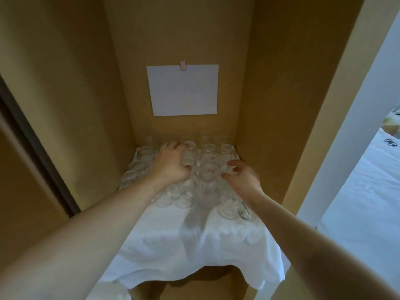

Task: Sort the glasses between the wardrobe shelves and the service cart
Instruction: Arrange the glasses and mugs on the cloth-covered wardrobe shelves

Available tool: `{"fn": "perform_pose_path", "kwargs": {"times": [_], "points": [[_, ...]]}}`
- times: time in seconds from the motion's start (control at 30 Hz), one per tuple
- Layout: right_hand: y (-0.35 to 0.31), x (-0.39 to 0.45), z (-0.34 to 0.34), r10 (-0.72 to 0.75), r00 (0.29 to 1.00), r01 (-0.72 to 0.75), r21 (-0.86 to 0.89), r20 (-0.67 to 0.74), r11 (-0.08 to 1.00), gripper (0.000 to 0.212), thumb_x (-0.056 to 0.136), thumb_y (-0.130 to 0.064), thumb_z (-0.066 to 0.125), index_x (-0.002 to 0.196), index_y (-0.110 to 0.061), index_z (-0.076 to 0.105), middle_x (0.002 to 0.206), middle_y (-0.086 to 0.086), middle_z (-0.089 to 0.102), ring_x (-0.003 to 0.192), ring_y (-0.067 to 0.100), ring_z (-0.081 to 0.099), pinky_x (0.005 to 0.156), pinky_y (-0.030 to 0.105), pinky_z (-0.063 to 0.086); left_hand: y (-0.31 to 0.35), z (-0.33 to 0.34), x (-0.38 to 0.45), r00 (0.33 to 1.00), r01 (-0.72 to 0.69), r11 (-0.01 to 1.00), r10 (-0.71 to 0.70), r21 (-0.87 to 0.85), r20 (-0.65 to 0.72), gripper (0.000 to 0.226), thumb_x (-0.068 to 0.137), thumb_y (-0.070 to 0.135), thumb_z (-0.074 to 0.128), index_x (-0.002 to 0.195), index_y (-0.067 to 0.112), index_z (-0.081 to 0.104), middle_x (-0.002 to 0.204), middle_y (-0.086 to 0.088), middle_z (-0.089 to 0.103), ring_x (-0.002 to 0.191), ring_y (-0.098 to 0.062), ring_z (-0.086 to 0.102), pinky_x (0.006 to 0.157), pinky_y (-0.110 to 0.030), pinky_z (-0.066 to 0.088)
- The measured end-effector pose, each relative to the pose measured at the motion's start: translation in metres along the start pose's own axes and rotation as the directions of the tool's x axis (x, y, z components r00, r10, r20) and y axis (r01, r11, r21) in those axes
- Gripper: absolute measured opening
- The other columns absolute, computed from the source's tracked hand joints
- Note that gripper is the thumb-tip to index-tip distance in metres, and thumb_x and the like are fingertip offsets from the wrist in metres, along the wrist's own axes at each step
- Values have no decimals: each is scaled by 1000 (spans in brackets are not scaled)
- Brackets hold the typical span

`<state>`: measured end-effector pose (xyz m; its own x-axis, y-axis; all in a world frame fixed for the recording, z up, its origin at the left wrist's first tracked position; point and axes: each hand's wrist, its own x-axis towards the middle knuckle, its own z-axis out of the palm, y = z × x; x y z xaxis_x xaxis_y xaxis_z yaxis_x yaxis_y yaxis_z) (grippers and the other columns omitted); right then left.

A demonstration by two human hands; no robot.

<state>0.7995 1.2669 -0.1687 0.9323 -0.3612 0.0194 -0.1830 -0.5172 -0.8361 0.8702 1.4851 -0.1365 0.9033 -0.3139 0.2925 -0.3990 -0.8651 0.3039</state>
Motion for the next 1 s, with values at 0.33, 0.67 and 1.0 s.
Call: {"fn": "perform_pose_path", "kwargs": {"times": [0.33, 0.67, 1.0], "points": [[-53, 14, 23, -132, 990, 135, -81, 39, 988, 67, 84, -43, 73, 147, -37, 48, 144, -2, 56, 120, 21, 57, 87, 27, 45, -59, -43, -10, 993, 106, 994, -107, -15, -53, 70, 82, 37, 71, 146, 18, 50, 145, -12, 51, 134, -34, 45, 107, -43, 44], [-106, 23, 60, -192, 981, 195, -122, 38, 973, 69, 87, -42, 73, 150, -35, 46, 149, -3, 52, 134, 24, 50, 102, 31, 45, -100, -68, -4, 979, 149, 980, -165, -134, -122, 55, 86, 31, 71, 136, 15, 57, 132, -8, 55, 120, -31, 54, 95, -38, 51], [-149, 39, 94, -234, 972, 232, -104, -7, 967, 70, 85, -40, 78, 147, -35, 48, 150, -1, 50, 136, 25, 48, 107, 34, 44, -116, -79, 14, 964, 143, 963, -188, -228, -190, 52, 90, 32, 69, 136, 13, 56, 131, -11, 55, 122, -34, 53, 99, -38, 49]]}}
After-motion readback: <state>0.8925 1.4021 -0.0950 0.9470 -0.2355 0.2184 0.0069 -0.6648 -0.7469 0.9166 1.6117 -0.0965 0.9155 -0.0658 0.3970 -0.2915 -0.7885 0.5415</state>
